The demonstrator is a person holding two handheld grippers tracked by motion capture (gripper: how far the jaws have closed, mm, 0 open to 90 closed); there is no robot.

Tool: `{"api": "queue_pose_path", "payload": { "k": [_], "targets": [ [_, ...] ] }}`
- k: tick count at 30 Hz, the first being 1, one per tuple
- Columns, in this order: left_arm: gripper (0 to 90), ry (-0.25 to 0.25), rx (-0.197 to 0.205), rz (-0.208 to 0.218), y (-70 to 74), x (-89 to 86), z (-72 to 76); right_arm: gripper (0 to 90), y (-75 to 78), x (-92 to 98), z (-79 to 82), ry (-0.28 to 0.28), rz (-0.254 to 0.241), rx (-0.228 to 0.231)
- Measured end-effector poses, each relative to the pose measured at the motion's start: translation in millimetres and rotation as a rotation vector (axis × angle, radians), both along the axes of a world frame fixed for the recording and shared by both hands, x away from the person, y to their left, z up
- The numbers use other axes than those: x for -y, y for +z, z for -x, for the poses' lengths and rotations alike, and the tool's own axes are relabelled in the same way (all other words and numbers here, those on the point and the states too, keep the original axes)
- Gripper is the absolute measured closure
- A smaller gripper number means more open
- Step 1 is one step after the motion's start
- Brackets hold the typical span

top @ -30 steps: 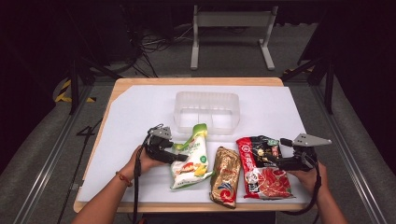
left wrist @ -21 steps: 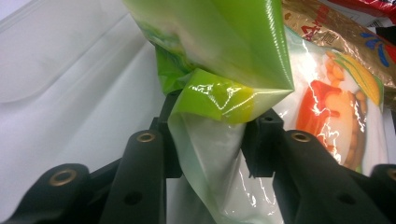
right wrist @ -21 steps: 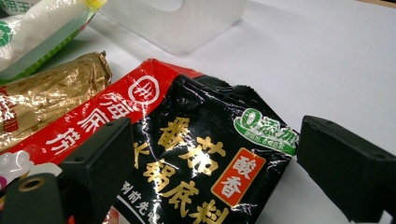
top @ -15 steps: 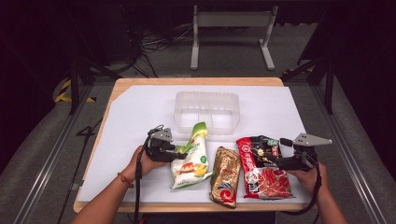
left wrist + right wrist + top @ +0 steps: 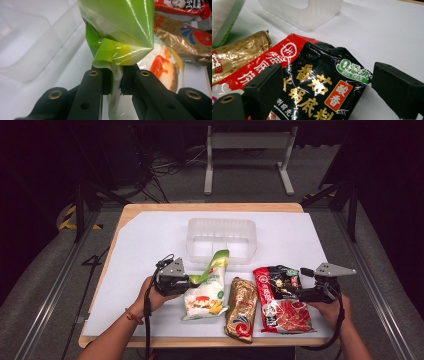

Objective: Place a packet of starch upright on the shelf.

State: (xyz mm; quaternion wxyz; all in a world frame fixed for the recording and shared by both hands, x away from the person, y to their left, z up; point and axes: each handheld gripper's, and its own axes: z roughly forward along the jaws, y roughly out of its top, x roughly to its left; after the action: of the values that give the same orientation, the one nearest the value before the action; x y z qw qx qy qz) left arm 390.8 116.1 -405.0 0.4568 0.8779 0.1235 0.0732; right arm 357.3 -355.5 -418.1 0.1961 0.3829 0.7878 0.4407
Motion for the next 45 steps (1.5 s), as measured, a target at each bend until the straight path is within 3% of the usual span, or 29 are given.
{"api": "queue_pose_path", "payload": {
  "k": [3, 13, 22, 31, 35, 45],
  "targets": [
    [83.1, 0.014, 0.047, 0.012, 8.1, -1.7, 6.4, 11.2, 0.5, 0.5, 0.3, -0.002, 0.003, 0.001],
    [83.6, 0.078, 0.105, 0.072, 23.1, -6.8, 12.5, 11.5, 0.8, 1.2, 0.4, -0.007, -0.001, 0.000],
    [83.8, 0.127, 0.114, 0.146, 36.4, -16.5, 12.5, 11.7, 1.2, 1.2, 0.8, -0.010, 0.003, 0.004],
    [83.7, 0.224, 0.130, 0.207, 51.0, -19.2, 9.0, 11.8, 1.6, 1.6, 1.3, -0.014, -0.003, 0.006],
    [83.7, 0.249, 0.149, 0.202, 56.0, -19.1, 5.8, 12.3, 4.3, 1.5, 2.9, -0.013, -0.027, 0.024],
    [83.7, 0.285, 0.186, 0.231, 69.5, -26.6, 4.6, 12.6, 7.9, -1.0, 8.0, -0.009, -0.026, 0.086]
  ]
}}
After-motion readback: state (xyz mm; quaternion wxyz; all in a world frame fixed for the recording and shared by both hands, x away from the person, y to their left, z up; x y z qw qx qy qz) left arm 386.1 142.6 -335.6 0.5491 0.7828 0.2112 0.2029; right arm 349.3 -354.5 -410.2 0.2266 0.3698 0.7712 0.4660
